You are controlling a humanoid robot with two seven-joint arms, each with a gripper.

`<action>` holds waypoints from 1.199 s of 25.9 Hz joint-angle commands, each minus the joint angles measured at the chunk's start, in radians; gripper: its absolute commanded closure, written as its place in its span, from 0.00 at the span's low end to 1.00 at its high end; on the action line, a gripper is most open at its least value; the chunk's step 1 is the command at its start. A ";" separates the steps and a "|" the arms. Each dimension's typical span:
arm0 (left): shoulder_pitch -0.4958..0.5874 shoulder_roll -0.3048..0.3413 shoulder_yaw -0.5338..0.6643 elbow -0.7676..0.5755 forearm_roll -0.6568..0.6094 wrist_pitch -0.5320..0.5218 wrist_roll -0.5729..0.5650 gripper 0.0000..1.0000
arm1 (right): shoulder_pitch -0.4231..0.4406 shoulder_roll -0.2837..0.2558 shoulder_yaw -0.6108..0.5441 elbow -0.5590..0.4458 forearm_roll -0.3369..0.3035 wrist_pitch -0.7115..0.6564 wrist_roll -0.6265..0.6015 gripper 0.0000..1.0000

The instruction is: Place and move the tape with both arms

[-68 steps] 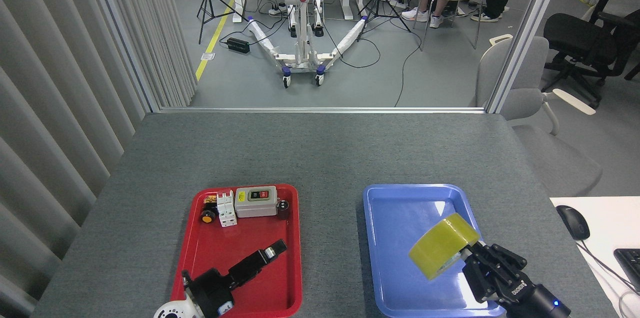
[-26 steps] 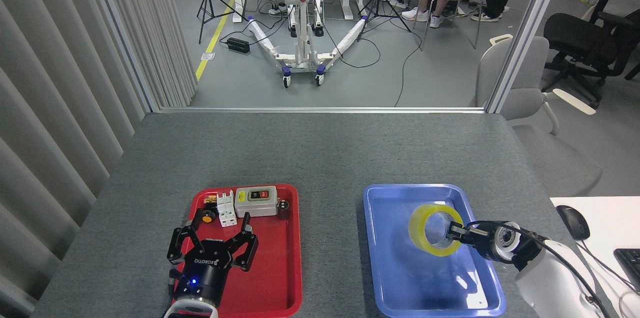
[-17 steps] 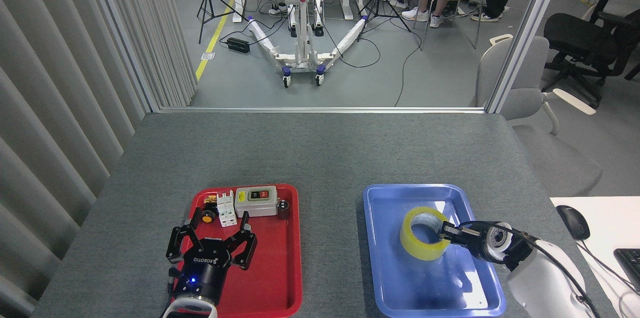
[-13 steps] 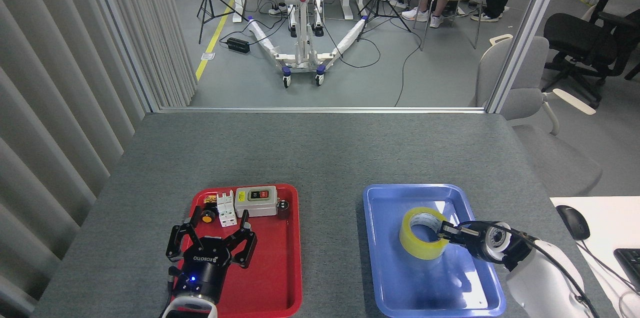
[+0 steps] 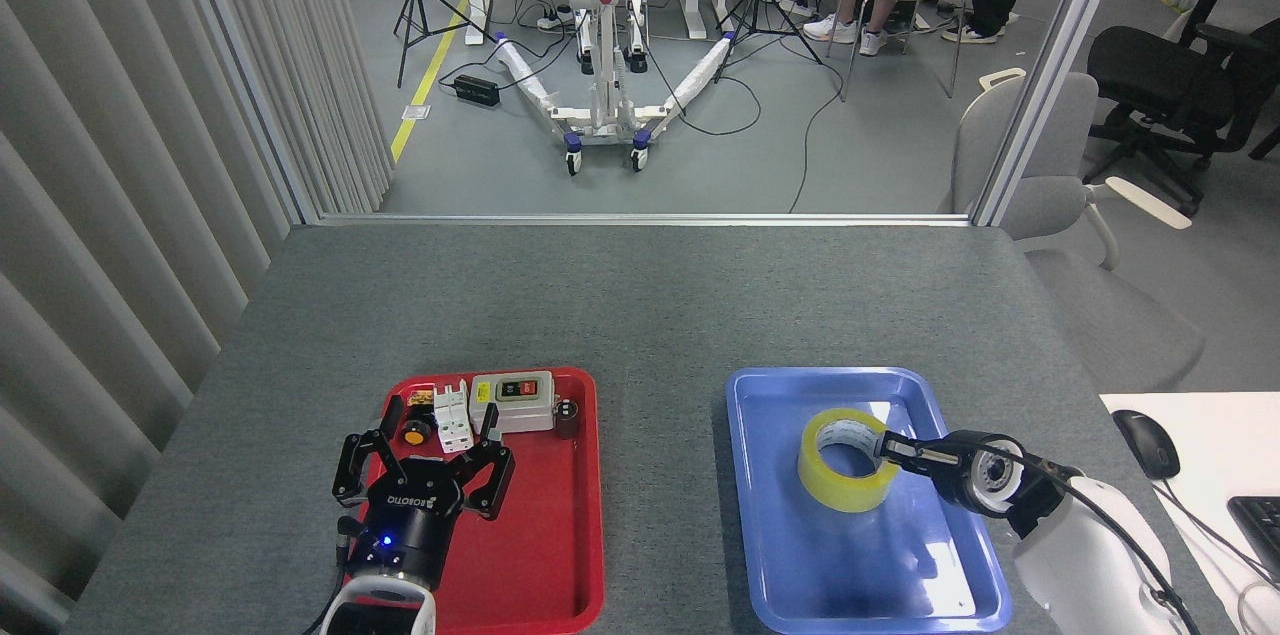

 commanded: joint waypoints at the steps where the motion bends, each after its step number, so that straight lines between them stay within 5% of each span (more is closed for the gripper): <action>1: -0.001 0.004 0.001 0.000 0.002 0.000 0.000 0.00 | 0.042 -0.003 -0.102 -0.062 0.088 -0.081 -0.082 0.53; 7: 0.001 0.004 0.000 0.003 0.003 -0.002 0.000 0.00 | 0.247 0.032 -0.337 -0.246 0.309 -0.284 -0.179 0.32; 14: 0.004 0.006 0.000 0.011 0.003 0.000 0.000 0.00 | 0.453 0.072 -0.447 -0.419 0.544 -0.327 -0.755 0.11; 17: 0.001 0.004 0.000 0.012 0.005 0.000 0.000 0.00 | 0.510 0.056 -0.463 -0.465 0.555 -0.324 -0.880 0.05; 23: -0.001 0.004 0.000 0.012 0.005 0.004 0.000 0.00 | 0.609 0.027 -0.461 -0.522 0.535 -0.316 -0.884 0.01; 31: -0.002 0.004 0.001 0.025 0.008 0.004 0.001 0.00 | 0.582 0.061 -0.460 -0.476 0.518 -0.291 -0.886 0.00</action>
